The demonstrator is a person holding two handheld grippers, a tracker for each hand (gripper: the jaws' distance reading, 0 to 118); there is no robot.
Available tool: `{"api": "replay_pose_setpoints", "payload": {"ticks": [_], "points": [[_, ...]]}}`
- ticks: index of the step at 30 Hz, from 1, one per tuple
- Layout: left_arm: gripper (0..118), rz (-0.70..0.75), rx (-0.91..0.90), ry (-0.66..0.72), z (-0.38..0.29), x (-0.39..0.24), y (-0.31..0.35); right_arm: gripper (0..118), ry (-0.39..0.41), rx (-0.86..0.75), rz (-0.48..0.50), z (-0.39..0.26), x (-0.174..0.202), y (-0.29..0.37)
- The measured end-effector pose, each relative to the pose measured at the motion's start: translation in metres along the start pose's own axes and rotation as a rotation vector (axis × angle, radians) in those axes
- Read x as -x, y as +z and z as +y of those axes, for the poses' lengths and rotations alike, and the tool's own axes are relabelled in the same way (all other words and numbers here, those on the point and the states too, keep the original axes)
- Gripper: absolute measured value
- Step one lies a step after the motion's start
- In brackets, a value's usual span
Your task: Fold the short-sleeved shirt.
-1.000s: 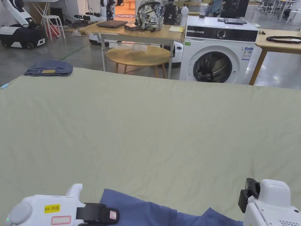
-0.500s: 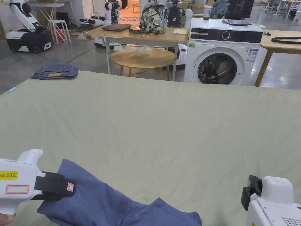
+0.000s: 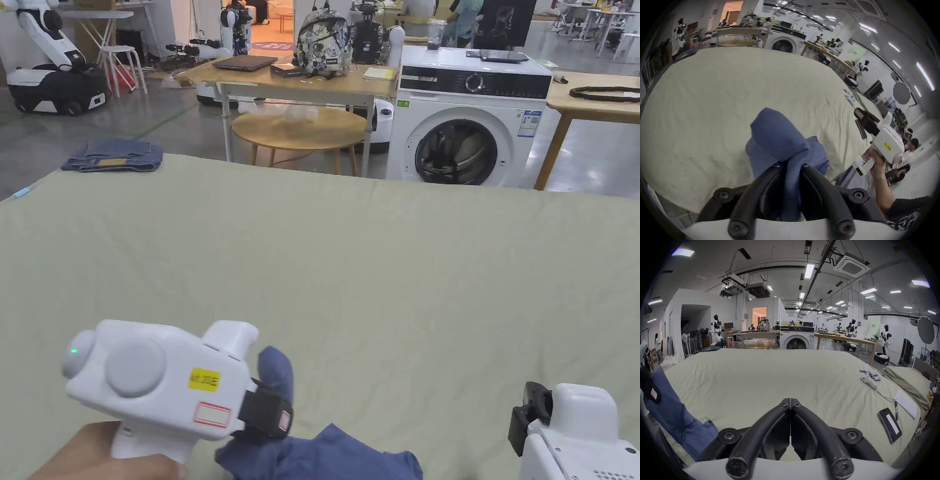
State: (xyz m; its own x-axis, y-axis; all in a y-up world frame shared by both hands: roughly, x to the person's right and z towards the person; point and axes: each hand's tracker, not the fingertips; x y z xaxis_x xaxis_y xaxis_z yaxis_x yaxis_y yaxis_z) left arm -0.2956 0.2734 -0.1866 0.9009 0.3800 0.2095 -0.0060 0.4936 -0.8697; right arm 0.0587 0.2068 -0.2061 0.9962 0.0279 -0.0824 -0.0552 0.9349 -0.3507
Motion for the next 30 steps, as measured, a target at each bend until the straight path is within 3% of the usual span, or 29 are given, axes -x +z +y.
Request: {"api": "replay_pose_setpoints", "payload": {"ticks": [6, 15, 18, 20, 21, 26, 30], "points": [[6, -0.029, 0.088, -0.024, 0.009, -0.039, -0.061, 0, -0.006, 0.006, -0.016, -0.002, -0.008, 0.003], [6, 0.077, 0.269, -0.007, -0.012, -0.070, -0.178, 0, -0.015, 0.019, -0.044, -0.005, -0.020, 0.006], [17, 0.066, 0.256, 0.011, -0.014, -0.068, -0.177, 0, -0.016, 0.021, -0.052, -0.005, -0.022, 0.007], [37, -0.014, 0.242, 0.054, -0.011, -0.063, -0.164, 0, -0.015, 0.023, -0.053, -0.005, -0.024, 0.006], [42, -0.047, 0.238, 0.067, -0.009, -0.061, -0.156, 0, -0.014, 0.024, -0.053, -0.006, -0.024, 0.006], [42, -0.148, 0.122, 0.073, 0.000, -0.048, -0.103, 0, -0.017, 0.022, -0.052, -0.006, -0.024, 0.007], [39, -0.149, 0.026, 0.095, -0.001, -0.024, -0.091, 0, -0.031, 0.015, -0.047, -0.007, -0.023, 0.008]]}}
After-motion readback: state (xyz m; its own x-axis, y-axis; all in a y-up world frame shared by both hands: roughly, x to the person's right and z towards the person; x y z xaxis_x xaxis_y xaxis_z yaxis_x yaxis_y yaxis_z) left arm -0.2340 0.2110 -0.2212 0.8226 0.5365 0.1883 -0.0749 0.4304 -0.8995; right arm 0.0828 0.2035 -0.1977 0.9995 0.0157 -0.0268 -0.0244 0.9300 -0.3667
